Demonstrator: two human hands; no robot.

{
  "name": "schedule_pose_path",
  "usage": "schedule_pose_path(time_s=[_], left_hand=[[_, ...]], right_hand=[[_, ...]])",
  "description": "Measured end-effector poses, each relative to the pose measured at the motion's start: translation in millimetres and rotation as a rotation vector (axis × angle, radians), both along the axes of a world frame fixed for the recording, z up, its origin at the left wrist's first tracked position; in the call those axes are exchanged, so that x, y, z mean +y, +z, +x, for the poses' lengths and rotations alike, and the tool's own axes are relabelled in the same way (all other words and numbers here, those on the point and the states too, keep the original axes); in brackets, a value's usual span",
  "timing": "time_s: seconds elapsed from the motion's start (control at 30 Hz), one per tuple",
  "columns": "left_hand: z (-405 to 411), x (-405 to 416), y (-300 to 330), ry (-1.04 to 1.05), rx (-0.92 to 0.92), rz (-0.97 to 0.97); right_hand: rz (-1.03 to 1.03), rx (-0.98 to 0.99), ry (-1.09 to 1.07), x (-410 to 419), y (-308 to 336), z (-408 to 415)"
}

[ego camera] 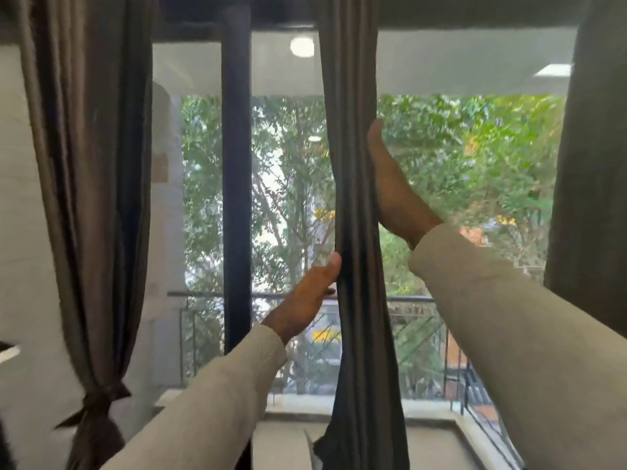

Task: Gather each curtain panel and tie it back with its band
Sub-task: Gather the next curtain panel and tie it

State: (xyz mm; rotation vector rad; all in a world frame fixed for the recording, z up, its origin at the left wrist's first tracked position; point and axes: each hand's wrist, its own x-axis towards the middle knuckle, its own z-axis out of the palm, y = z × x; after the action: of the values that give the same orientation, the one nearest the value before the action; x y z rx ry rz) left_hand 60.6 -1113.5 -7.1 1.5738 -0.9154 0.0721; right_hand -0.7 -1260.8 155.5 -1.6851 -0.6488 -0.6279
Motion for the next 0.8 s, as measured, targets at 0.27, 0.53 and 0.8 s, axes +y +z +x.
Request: schedule_pose_path(time_s=[0.27, 0.53, 0.8], left_hand=[[-48.7, -33.6, -83.0, 0.430, -0.071, 0.126], [-51.8, -36.5, -128.0, 0.409, 0.203, 0.048], [-43.9, -27.1, -127.4, 0.265, 0.304, 0.165]], right_hand=[[-0.398, 0.203, -0.150, -21.5, -122.6, -10.4], [-0.422, 0.378, -0.096, -41.5, -139.1, -46.8], [-0.456, 0.374, -0.125, -39.9, -138.3, -55.1]])
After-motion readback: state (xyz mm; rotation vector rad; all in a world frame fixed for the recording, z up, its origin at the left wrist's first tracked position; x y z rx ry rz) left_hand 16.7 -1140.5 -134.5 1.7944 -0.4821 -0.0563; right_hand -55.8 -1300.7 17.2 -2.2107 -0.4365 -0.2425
